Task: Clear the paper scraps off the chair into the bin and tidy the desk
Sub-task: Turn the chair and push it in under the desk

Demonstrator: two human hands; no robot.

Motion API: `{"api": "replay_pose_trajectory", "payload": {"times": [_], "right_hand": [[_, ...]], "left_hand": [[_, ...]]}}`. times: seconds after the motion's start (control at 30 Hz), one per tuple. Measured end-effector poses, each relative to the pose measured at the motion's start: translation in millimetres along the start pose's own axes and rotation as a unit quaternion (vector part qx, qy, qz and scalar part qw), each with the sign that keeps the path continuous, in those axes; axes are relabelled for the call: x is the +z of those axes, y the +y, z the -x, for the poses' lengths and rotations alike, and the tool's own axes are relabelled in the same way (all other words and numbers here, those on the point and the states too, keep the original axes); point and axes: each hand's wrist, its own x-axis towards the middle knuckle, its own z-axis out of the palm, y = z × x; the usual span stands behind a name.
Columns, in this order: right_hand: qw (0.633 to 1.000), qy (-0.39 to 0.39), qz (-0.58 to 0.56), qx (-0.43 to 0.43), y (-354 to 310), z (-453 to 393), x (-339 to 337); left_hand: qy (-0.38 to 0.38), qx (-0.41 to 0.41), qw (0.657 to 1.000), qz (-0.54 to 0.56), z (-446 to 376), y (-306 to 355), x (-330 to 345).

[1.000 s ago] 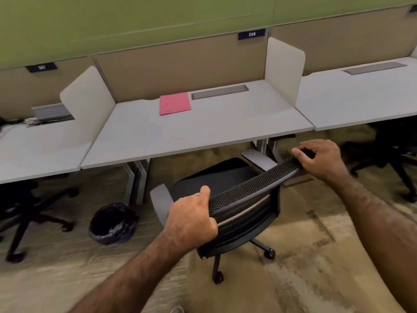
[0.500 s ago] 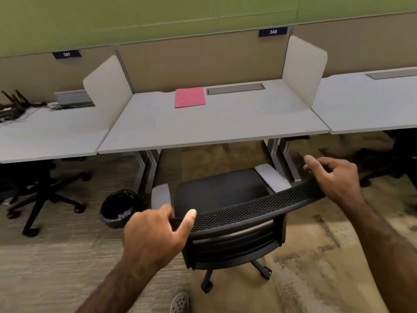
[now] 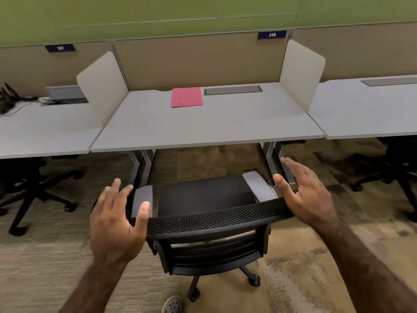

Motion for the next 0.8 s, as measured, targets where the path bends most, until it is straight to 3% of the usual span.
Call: {"api": "replay_pose_trajectory", "payload": {"times": [0.17, 0.47, 0.8], "right_hand": [[0.999, 0.002, -0.023, -0.046, -6, -11, 7], [0.997, 0.04, -0.043, -0.056, -22, -32, 26], [0.998, -0.033, 0.022, -0.04, -15, -92, 45]], "left_hand": [[0.003, 0.0, 1.0, -0.001, -20, -19, 2], [-0.032, -0.006, 0.999, 0.007, -57, -43, 14], [-0.036, -0.009, 0.999, 0.011, -101, -42, 33]]}}
